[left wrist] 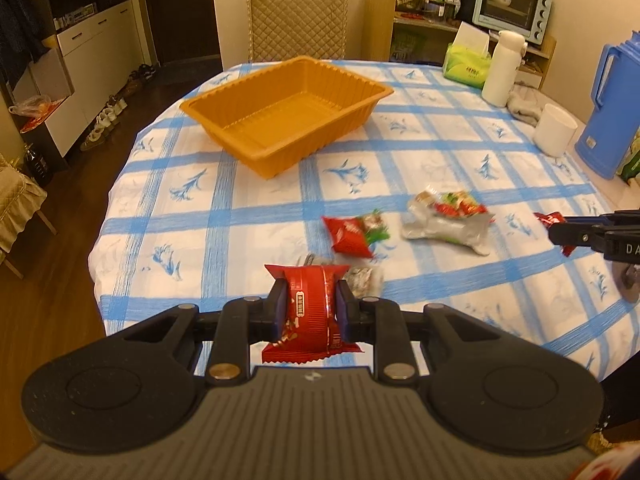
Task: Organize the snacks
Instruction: 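Carry both red candies over the orange tray with both tools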
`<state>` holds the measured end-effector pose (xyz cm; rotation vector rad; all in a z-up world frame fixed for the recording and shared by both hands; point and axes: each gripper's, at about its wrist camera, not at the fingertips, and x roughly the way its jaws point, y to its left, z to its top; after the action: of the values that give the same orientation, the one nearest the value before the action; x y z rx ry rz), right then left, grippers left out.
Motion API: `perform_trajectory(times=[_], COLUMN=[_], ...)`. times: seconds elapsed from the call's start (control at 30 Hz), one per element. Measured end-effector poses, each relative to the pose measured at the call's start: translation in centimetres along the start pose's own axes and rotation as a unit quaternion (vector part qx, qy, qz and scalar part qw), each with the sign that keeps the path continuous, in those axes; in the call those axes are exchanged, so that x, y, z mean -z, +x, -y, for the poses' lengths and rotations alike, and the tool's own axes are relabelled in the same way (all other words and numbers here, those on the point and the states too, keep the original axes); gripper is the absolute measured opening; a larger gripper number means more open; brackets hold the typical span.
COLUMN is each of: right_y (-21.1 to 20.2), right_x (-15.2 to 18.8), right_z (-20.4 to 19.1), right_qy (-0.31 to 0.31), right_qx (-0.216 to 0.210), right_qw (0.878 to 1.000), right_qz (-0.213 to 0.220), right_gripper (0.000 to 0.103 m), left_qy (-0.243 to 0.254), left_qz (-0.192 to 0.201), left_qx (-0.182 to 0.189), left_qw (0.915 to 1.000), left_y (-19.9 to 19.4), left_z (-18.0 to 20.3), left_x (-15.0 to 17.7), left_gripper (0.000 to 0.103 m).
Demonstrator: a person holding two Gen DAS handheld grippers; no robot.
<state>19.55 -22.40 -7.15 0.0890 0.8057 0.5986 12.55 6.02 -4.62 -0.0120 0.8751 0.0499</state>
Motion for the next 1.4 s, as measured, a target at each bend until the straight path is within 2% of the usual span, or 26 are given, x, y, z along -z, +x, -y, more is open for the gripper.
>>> perform_trajectory(times=[0.2, 0.37, 0.73, 1.0, 1.4], right_y=[0.9, 3.5, 11.9, 18.4, 25.9], right_x=[-2.4, -5.4, -13.4, -18.3, -20.2], right_z=[-1.2, -2.2, -3.8, -4.2, -3.4], right_qy=[0.005, 0.018, 0.035, 0.025, 0.024], right_qx=[-0.035, -0.045, -0.061, -0.059, -0.032], right_qw=[0.999, 0.999, 0.997, 0.998, 0.999], right_qz=[0.011, 0.020, 0.026, 0.019, -0.024], right_gripper=[0.025, 0.025, 0.025, 0.025, 0.026], left_qy=[0.010, 0.015, 0.015, 0.011, 0.010], left_qz=[0.012, 0.020, 0.023, 0.019, -0.006], left_qx=[0.008, 0.025, 0.034, 0.038, 0.049], left_qw=[0.9998, 0.9994, 0.9990, 0.9990, 0.9987], left_y=[0.6, 3.1, 10.3, 14.9, 19.9], left_z=[0.4, -0.6, -4.7, -6.7, -8.3], left_x=[-2.6, -5.8, -14.0, -18.0, -20.3], left_gripper=[0.022, 0.022, 0.022, 0.022, 0.022])
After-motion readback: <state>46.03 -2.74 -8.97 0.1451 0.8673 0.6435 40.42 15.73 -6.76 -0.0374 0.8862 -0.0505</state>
